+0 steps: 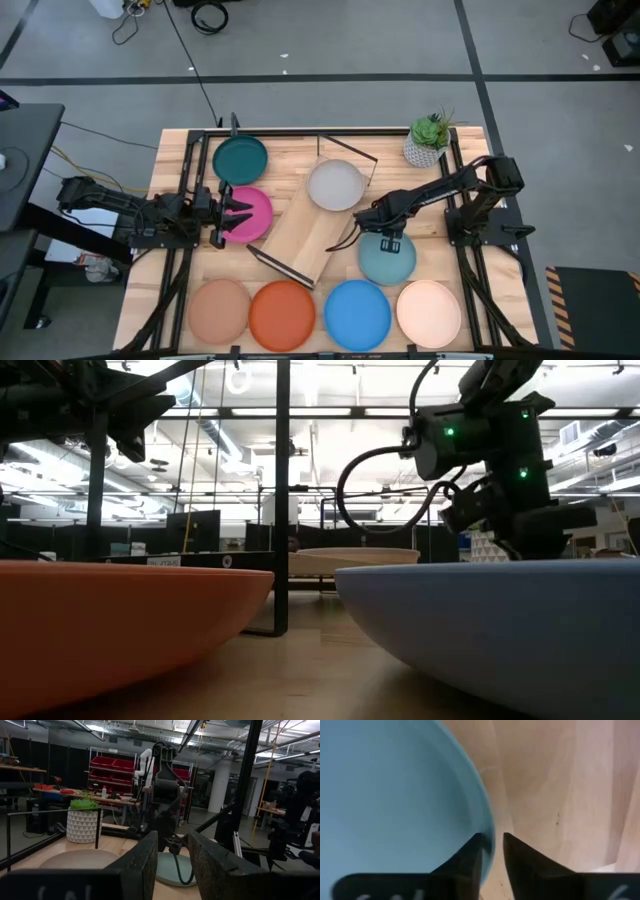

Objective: Place and stack plates onto a shelf
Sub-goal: Stack the green plate on top of the gray plate on the shelf

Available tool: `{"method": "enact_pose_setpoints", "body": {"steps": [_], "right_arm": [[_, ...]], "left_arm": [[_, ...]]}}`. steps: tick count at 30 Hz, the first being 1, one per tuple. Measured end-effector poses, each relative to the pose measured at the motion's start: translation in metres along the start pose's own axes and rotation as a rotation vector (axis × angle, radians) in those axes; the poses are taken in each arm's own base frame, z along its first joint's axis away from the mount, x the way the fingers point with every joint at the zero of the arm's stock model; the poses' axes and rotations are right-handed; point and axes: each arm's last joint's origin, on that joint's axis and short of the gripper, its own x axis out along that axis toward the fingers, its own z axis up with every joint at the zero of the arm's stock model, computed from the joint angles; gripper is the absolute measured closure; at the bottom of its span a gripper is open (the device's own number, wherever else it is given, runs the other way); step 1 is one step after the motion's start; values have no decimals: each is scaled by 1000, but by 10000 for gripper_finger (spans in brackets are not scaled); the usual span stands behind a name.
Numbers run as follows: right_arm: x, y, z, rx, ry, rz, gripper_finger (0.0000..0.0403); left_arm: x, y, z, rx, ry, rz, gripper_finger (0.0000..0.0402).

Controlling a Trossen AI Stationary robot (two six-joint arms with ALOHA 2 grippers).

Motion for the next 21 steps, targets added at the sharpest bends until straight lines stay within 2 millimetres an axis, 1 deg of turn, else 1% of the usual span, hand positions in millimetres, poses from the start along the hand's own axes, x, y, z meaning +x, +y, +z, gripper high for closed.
{"method": "enact_pose_setpoints", "body": {"steps": [4,5,7,10,14,18,21], "right_arm": [[0,-5,1,22,8,7,378],[0,-7,2,27,13,12,386],[0,-10,1,37,31,9,389],[-4,-15,2,45,47,1,382],[-26,-20,5,57,12,7,390],[-54,-24,8,78,-35,18,391],[-74,-29,9,97,-34,24,391]], "left_arm": [[0,0,0,0,0,0,285],[0,0,0,0,0,0,285],[0,0,0,0,0,0,285],[0,0,0,0,0,0,285],[0,0,0,0,0,0,285],[0,0,0,0,0,0,285],[0,0,0,0,0,0,285]]}}
